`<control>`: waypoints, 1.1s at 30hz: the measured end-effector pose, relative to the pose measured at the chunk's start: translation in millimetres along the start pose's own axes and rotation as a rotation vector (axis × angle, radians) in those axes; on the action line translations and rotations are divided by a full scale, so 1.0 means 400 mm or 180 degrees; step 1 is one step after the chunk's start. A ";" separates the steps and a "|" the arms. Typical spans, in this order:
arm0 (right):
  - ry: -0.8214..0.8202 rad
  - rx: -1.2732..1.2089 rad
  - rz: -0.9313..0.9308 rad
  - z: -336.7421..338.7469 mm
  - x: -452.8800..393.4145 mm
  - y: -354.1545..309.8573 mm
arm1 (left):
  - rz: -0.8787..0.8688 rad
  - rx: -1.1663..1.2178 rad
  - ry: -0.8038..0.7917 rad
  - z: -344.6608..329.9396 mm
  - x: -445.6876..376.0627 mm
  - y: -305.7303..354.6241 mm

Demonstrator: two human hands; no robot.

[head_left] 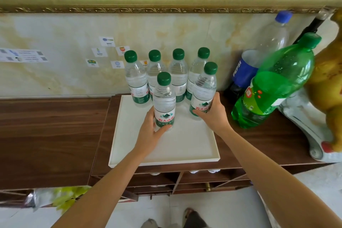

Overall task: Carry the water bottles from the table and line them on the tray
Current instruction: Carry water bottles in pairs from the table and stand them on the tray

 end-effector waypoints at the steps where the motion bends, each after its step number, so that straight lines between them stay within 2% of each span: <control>1: -0.0024 -0.0002 -0.0003 0.000 -0.001 0.000 | 0.0000 -0.0013 0.0009 0.001 0.000 0.000; 7: -0.0071 -0.0004 -0.0073 -0.003 0.002 0.009 | -0.0040 0.0023 0.0059 0.001 0.000 0.011; 13: -0.0373 0.0140 -0.0265 -0.017 0.038 0.071 | -0.0132 0.0127 0.0069 -0.030 -0.016 0.045; 22: -0.0287 0.0363 -0.0167 -0.015 0.061 0.075 | -0.0123 0.0112 0.0095 -0.084 -0.065 0.080; 26: -0.0291 0.0473 -0.0197 -0.016 0.062 0.075 | -0.0130 0.0075 -0.0152 -0.089 -0.051 0.059; 33: -0.0291 0.0517 -0.0290 -0.020 0.062 0.073 | -0.0010 0.0115 0.0060 -0.081 -0.053 0.045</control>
Point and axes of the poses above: each hand's wrist, its own x-axis away from the middle knuckle, its own z-axis out of the back of the hand, y = z × x, the point moved 10 cm from there along -x, towards the middle knuckle, and after that the axes turned 12 degrees about z, right-handed, at the moved point
